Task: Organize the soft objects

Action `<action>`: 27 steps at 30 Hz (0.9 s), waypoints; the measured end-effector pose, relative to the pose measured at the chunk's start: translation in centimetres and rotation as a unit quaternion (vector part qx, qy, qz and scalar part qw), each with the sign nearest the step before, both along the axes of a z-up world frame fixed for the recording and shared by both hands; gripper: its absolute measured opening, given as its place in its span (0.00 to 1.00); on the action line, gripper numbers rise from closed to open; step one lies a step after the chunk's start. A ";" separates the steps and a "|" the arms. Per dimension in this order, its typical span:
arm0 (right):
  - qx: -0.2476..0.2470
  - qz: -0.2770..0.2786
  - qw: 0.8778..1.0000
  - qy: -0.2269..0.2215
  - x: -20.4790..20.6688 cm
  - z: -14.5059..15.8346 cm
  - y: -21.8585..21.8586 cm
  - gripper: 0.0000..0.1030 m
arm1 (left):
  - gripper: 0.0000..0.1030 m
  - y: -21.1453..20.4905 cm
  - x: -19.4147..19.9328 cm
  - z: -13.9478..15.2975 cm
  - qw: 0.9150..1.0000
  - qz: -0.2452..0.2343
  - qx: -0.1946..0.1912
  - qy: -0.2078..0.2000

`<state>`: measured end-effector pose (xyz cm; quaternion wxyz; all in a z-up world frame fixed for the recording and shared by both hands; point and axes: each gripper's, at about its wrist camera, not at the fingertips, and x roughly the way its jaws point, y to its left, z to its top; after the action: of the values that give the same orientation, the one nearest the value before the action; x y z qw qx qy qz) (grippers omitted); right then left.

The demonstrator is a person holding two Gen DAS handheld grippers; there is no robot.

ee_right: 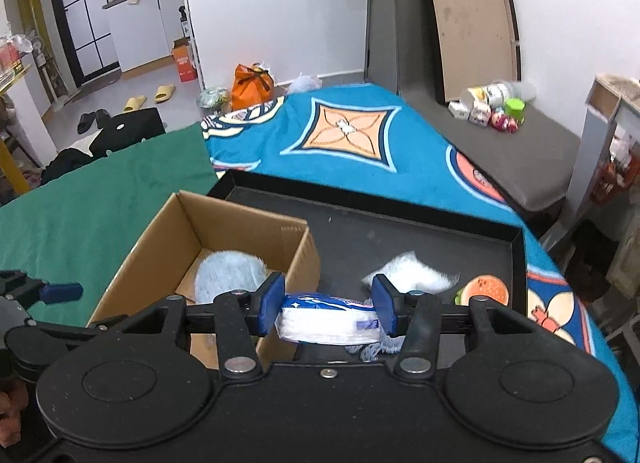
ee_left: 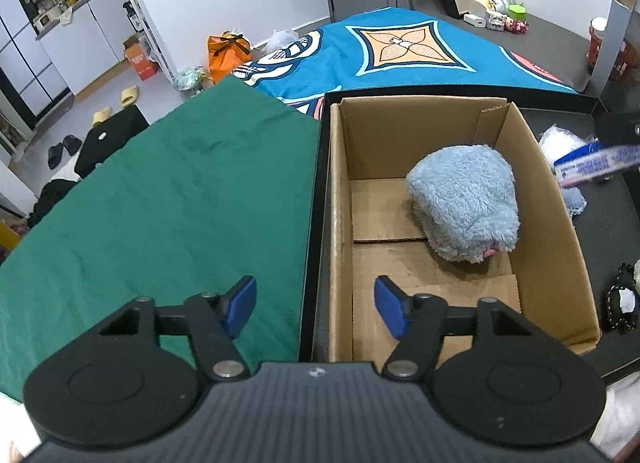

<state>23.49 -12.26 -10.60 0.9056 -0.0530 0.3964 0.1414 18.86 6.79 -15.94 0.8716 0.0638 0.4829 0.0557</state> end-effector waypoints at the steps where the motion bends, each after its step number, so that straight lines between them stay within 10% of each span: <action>1: -0.002 -0.001 1.000 0.005 0.1 0.1 0.1 0.07 | 0.56 0.1 0.0 -0.1 1.000 0.000 -0.002 0.001; 11: -0.003 -0.009 1.000 0.014 0.6 -0.2 -0.1 0.10 | 0.48 1.0 0.1 -0.4 1.000 0.001 -0.022 0.003; 27: -0.017 -0.077 0.991 0.110 0.8 -7.7 -3.5 0.67 | 0.48 1.0 0.0 -0.2 1.000 0.006 -0.016 0.002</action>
<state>24.26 -15.75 -18.27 0.8634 -0.0220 0.4992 0.0691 18.82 7.79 -16.18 0.8714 0.0467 0.4854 0.0530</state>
